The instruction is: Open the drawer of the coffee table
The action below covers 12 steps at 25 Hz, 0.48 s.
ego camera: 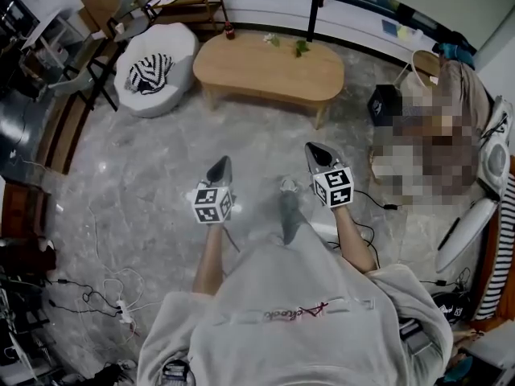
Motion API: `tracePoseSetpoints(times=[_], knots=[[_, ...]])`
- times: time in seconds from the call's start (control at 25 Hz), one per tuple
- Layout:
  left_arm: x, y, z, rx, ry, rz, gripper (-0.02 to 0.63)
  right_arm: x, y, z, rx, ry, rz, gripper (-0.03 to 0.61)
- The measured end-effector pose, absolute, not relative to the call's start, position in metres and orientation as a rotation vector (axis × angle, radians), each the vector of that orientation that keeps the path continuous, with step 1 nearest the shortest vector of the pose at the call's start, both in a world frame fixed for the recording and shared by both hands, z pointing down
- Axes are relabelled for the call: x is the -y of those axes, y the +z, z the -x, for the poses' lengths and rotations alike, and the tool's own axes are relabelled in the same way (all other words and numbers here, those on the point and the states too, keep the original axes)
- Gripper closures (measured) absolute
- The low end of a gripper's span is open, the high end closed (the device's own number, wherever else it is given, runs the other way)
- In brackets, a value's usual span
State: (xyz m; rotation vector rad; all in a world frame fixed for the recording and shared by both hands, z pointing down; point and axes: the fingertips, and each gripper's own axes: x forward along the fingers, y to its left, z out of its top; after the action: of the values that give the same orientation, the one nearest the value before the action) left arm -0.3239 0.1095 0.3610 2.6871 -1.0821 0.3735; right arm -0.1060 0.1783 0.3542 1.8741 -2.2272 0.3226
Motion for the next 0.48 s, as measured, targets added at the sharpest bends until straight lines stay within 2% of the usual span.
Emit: tracePoseSetpoints(times=[0.48], knots=[[-0.024,0.363,0.272,1.072,0.398,-2.689,0.612,-0.092,0.36,0.054,2.229,0.344,-1.876,0.574]])
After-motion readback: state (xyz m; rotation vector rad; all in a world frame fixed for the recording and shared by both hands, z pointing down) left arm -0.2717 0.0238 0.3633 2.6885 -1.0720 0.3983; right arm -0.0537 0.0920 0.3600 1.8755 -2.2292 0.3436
